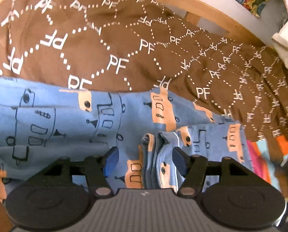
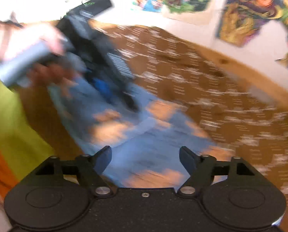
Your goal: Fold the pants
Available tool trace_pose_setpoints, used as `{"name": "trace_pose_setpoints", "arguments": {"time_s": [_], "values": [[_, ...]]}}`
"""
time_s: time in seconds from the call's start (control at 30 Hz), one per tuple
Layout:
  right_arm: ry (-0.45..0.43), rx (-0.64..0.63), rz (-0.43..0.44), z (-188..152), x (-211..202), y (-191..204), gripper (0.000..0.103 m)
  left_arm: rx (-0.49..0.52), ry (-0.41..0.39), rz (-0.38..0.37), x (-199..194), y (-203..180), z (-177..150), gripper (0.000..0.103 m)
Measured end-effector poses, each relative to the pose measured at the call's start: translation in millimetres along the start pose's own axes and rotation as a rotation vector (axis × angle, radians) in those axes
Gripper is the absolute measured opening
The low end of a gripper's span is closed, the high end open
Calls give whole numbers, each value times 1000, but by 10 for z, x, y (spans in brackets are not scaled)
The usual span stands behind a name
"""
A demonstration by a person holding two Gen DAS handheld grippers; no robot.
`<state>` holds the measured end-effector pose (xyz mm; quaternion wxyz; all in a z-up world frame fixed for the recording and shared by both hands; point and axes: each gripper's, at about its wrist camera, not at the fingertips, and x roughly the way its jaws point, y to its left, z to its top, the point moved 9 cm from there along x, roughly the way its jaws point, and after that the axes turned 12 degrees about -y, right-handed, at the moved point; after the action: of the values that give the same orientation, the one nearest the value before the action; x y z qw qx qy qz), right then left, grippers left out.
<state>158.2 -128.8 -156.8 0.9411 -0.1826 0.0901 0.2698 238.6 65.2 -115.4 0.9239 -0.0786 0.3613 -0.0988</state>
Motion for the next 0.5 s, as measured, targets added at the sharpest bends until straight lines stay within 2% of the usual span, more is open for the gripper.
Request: {"name": "trace_pose_setpoints", "arguments": {"time_s": [0.07,0.13,0.2,0.27,0.4,0.5], "values": [[19,-12,-116,-83,71,-377,91,61,-20,84,48,-54,-12,74],[22,31,-180,-136,196,-649,94,104,-6,162,134,-94,-44,75],[13,54,-217,-166,348,-813,98,109,7,208,219,-109,-69,81],[13,52,-241,-184,517,-893,100,96,12,231,266,-86,-82,82],[84,-4,-311,-335,787,-1018,102,100,14,244,293,-83,-89,83],[88,23,-298,-399,820,-1117,102,116,16,246,283,-81,-104,84]]}}
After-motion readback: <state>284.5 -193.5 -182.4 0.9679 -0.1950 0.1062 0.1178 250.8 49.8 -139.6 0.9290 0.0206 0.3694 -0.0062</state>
